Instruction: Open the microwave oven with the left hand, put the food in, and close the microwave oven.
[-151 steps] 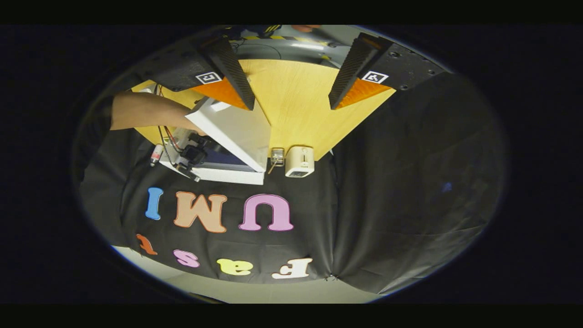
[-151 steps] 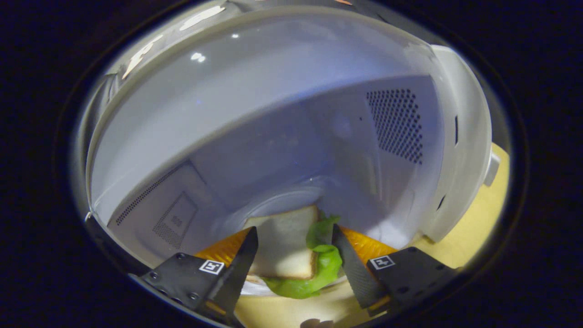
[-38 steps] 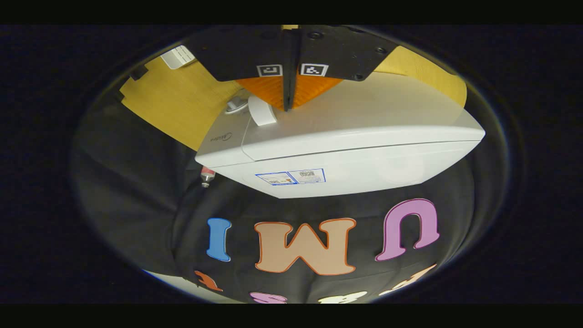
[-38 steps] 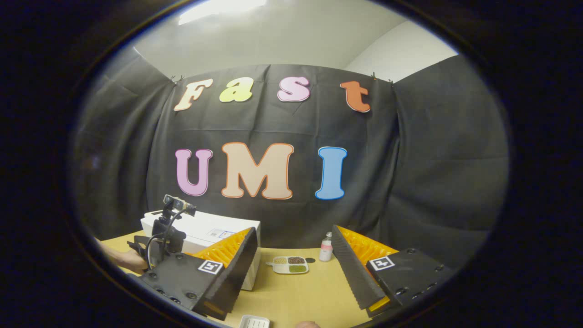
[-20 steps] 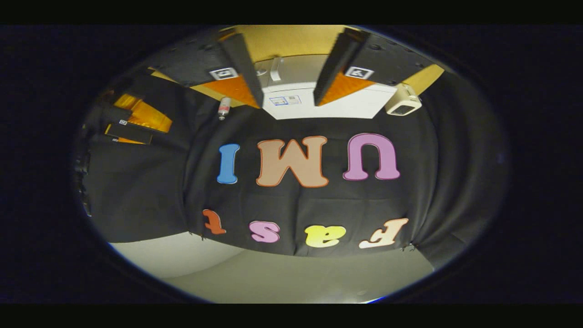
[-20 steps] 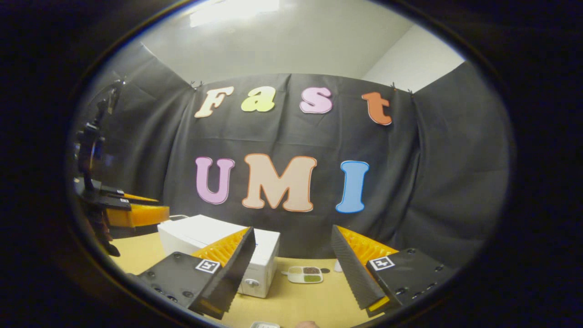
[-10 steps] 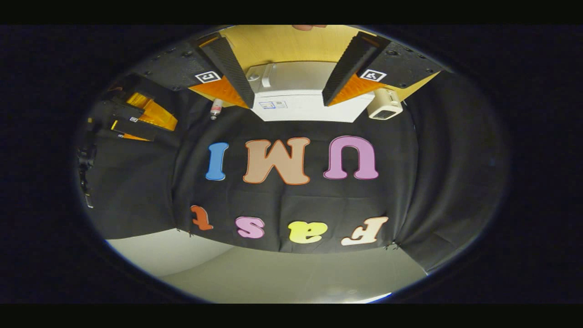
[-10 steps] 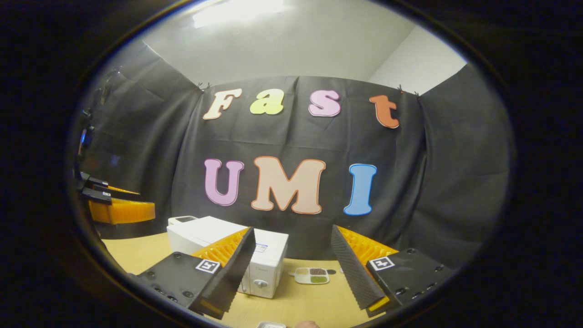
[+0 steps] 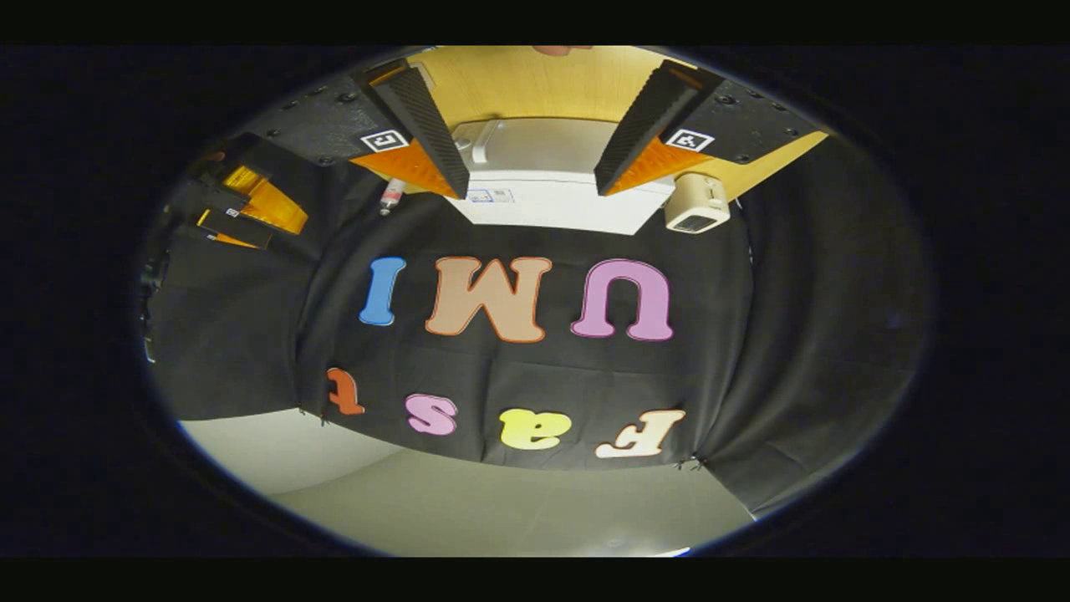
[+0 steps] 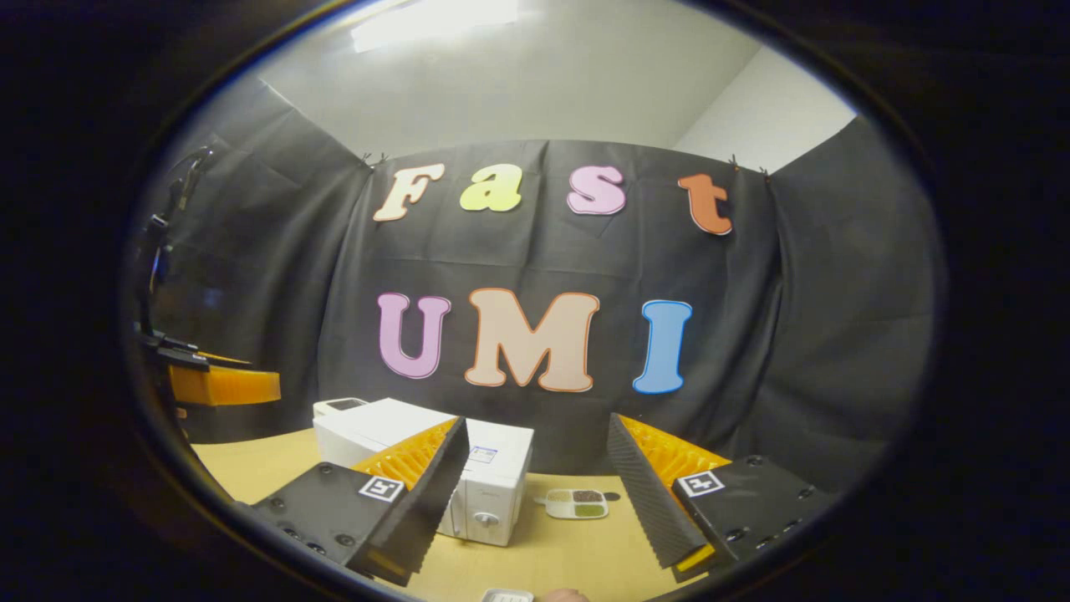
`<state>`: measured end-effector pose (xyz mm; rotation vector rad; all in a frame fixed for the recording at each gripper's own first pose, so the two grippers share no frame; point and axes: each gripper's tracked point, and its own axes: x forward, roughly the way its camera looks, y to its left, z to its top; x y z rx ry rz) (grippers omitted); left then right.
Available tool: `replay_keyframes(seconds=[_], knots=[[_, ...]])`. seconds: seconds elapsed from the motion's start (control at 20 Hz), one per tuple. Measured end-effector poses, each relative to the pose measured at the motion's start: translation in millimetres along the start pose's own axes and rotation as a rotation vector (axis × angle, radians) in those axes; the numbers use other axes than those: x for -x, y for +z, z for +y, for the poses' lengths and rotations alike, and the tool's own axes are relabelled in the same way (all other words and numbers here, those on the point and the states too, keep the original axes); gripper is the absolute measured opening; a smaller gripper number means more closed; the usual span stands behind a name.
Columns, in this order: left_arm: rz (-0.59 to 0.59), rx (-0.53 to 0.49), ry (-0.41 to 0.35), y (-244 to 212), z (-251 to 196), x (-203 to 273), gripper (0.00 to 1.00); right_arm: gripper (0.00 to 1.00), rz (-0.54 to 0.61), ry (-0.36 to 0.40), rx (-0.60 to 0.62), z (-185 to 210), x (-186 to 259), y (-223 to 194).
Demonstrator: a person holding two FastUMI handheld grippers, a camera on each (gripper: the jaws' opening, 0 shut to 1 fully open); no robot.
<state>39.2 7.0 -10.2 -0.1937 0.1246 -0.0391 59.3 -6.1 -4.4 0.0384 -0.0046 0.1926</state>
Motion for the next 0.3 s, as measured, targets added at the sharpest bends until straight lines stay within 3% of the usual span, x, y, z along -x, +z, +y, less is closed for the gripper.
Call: replay_keyframes(seconds=[0.3], knots=[[-0.011, -0.037, -0.011, 4.3, -2.4, 1.3, 0.96, 0.96, 0.005, -0.028, -0.023, -9.9, 0.1, 1.0]])
